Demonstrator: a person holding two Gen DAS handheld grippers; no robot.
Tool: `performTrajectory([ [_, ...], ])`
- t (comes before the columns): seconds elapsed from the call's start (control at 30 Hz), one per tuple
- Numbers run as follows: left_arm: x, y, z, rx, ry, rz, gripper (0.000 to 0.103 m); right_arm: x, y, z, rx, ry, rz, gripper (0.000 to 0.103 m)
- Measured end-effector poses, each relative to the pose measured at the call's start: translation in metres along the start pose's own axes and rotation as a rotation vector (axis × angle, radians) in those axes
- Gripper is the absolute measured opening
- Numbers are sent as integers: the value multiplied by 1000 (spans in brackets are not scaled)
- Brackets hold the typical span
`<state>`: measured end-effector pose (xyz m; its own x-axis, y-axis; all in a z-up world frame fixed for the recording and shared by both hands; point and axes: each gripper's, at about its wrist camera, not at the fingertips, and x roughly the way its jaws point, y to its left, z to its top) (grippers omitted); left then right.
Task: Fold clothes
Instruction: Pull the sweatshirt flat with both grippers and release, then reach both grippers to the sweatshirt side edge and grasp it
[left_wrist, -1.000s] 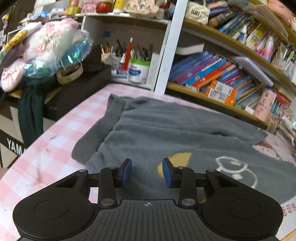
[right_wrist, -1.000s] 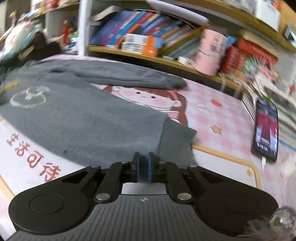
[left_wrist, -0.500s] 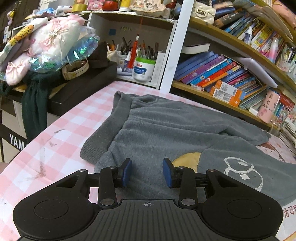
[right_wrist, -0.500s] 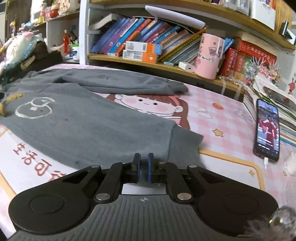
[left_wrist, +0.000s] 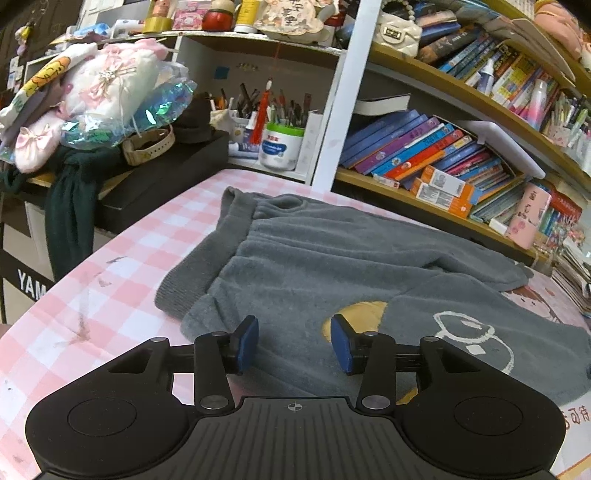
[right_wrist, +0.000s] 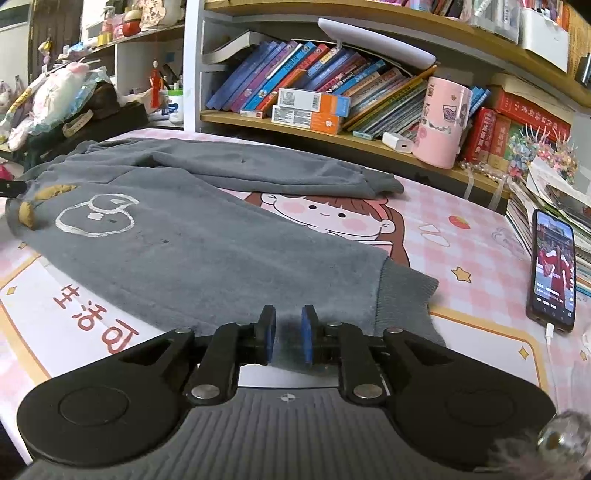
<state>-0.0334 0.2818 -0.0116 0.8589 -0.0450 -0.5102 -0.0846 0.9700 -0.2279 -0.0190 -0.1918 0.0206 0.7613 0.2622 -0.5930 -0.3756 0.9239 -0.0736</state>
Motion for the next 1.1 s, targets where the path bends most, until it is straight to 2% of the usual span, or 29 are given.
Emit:
performTrajectory([
  [0.2, -2, -5, 0, 13, -5, -13, 45, -2, 4, 3, -7, -12, 14, 23],
  [0.37, -5, -12, 1, 39, -13, -20, 59, -3, 5, 5, -11, -23, 20, 31],
  [0.4, -5, -14, 1, 45, -15, -21, 66, -3, 5, 6, -11, -26, 21, 33],
  [0.5, -4, -19, 1, 67, -19, -15, 77, -4, 5, 8, -11, -35, 24, 51],
  [0.53, -4, -21, 1, 74, -20, -13, 81, -4, 4, 8, -9, -40, 24, 60],
  [0.67, -1, -26, 0, 101, -12, -6, 86, -3, 4, 8, -10, -47, 33, 74],
  [0.77, 0, -31, -2, 131, -14, 2, 94, -1, 5, 8, -13, -47, 39, 78],
  [0.93, 3, -37, -3, 174, -14, 19, 96, 4, 4, 9, -4, -46, 49, 83],
  [1.1, 7, -37, -1, 177, -8, 19, 96, 12, 3, 13, -6, -38, 59, 84],
])
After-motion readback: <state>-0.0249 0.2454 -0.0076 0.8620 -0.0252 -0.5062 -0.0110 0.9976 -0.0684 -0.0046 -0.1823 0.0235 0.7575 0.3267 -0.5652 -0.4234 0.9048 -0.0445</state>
